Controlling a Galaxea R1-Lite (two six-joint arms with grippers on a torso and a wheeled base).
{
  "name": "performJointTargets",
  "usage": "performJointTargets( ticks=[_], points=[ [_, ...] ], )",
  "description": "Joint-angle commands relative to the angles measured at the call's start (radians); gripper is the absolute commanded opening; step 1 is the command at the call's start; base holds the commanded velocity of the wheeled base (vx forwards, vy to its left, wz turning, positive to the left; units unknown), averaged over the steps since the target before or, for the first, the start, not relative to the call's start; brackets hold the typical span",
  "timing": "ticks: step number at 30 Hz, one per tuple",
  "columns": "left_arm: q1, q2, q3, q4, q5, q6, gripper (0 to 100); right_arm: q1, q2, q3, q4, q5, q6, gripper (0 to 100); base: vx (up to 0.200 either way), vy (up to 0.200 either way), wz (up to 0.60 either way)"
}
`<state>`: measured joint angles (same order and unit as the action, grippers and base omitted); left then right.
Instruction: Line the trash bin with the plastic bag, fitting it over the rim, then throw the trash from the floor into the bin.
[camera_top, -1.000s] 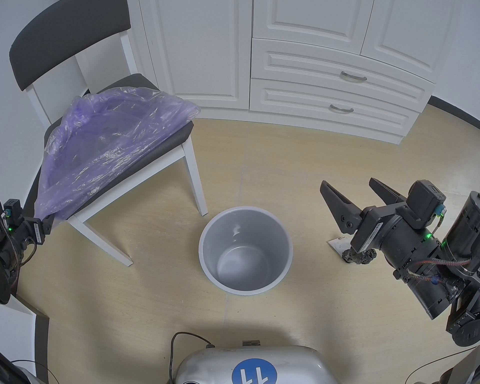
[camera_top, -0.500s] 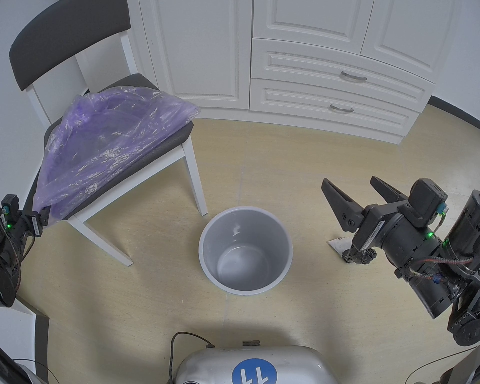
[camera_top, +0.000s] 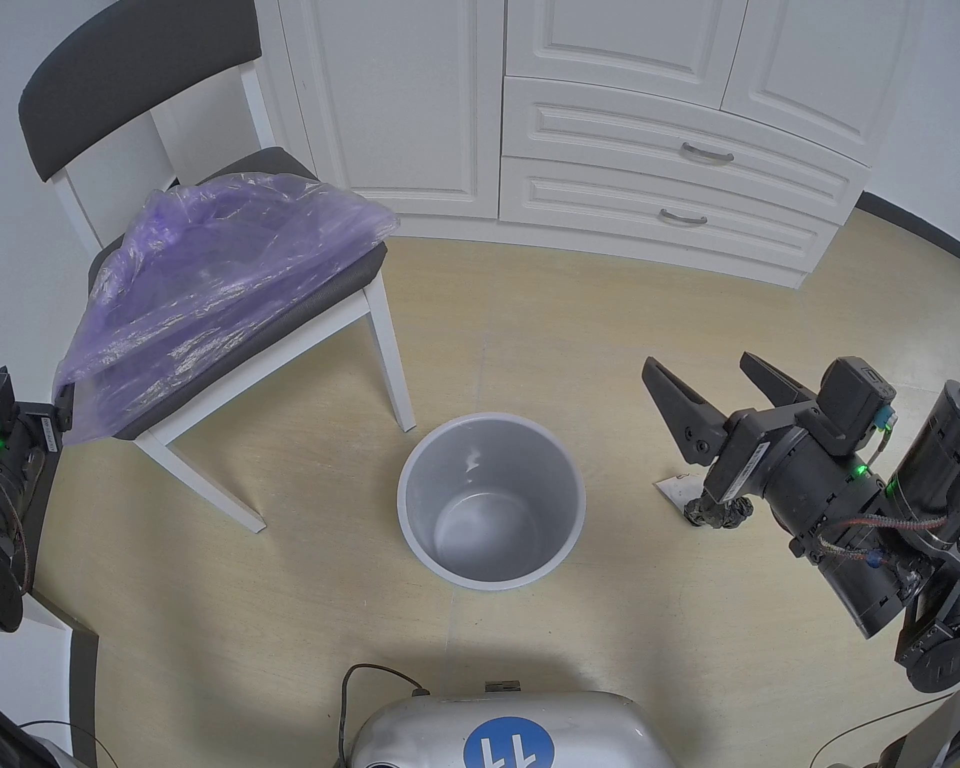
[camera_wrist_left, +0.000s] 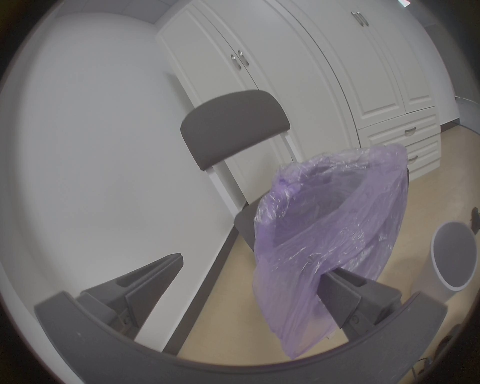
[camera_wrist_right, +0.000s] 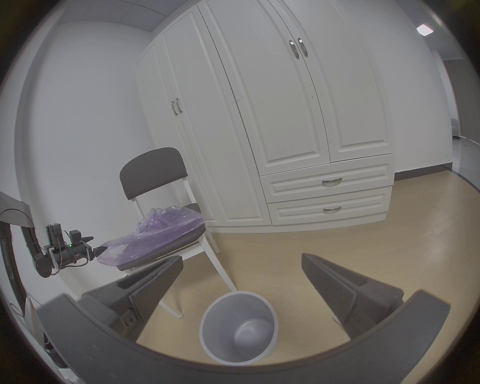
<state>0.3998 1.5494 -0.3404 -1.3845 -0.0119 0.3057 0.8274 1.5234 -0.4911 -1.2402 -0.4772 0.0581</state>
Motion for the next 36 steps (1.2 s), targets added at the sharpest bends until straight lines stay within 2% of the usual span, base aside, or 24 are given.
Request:
performJointTargets(
  ticks=[1,6,13,14,31,34,36],
  points=[
    [0.001,-0.017,0.009,-0.019,0.001,0.003,100,0.002,0.001,0.000,-0.001,0.000,0.000,100,0.000,0.000,0.00],
    [0.001,-0.014,0.008,-0.025,0.032,0.016,100,0.002,0.006,-0.001,-0.001,0.002,0.000,100,0.000,0.000,0.00],
    [0.001,-0.015,0.009,-0.025,0.032,0.029,100,0.002,0.008,-0.001,-0.001,0.002,0.000,100,0.000,0.000,0.00],
    [0.001,-0.015,0.011,-0.025,0.032,0.030,0,0.002,0.008,-0.001,-0.001,0.002,0.000,100,0.000,0.000,0.00],
    [-0.021,-0.022,0.011,-0.025,0.038,0.024,0,0.006,0.003,0.002,-0.001,0.002,0.000,100,0.000,0.000,0.00],
    [-0.021,-0.026,0.011,-0.025,0.036,0.029,0,0.006,-0.003,0.003,-0.001,-0.006,0.000,100,0.000,0.000,0.00],
    [-0.035,-0.023,0.003,-0.025,0.038,0.021,0,0.001,-0.026,0.031,0.001,-0.041,0.000,100,0.000,0.000,0.00]
  ],
)
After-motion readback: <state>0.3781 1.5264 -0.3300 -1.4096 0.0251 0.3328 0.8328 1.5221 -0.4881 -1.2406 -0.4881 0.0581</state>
